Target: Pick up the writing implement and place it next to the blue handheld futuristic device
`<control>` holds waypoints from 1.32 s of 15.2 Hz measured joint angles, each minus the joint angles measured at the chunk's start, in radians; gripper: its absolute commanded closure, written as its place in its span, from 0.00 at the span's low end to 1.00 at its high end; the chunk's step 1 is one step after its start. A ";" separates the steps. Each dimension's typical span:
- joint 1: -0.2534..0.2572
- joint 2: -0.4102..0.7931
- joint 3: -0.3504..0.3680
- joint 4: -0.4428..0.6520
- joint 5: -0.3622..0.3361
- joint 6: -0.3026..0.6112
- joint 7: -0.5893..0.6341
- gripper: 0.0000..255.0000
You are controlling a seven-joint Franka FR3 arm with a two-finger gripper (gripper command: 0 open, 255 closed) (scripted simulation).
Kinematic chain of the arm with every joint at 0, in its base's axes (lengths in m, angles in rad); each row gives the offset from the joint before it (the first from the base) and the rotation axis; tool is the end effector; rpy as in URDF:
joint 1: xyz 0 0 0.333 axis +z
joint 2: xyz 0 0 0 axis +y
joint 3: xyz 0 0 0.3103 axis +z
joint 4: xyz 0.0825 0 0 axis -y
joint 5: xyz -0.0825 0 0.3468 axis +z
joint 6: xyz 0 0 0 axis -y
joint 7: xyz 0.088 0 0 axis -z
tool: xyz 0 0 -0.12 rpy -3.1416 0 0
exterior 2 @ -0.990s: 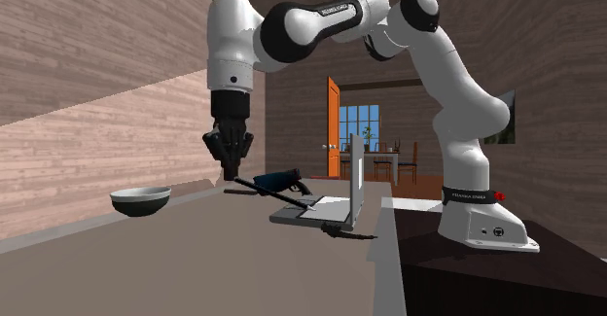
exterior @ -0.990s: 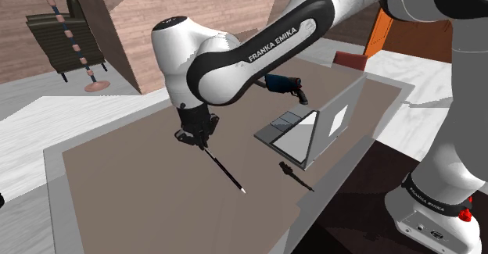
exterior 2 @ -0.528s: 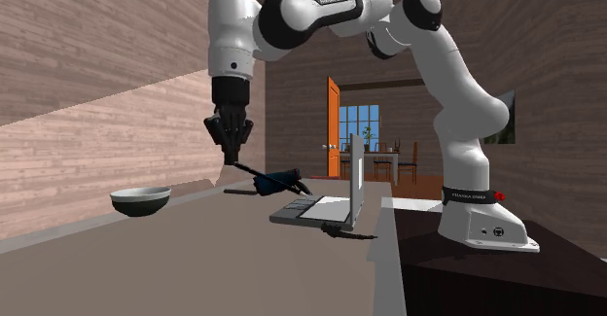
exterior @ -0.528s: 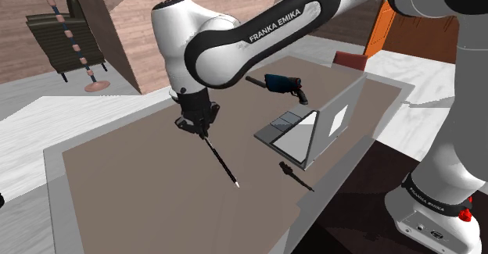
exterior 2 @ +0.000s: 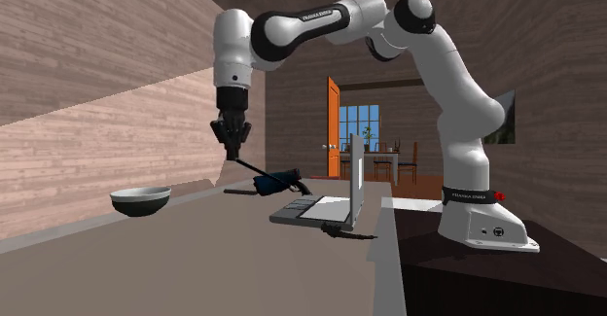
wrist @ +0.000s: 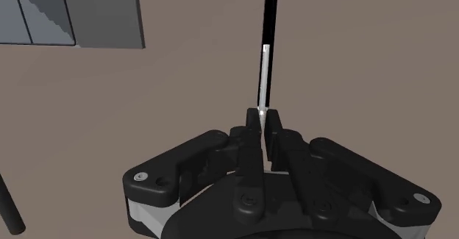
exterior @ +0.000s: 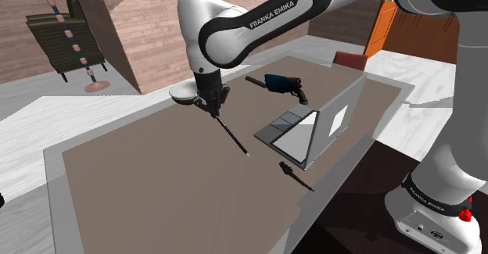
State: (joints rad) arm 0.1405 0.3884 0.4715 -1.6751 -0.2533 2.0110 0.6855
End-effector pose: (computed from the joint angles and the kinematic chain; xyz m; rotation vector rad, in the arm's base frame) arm 0.5332 0.3158 0.3952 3.0939 0.0092 0.0459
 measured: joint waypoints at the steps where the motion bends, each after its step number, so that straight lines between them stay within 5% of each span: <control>1: -0.017 0.003 -0.007 0.000 0.001 0.005 -0.024 1.00; 11: -0.143 0.080 -0.071 0.117 -0.001 -0.018 -0.230 1.00; 20: -0.216 0.235 -0.123 0.365 -0.016 -0.098 -0.394 1.00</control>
State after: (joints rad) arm -0.0760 0.6236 0.3483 -1.3098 -0.2689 1.9127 0.2918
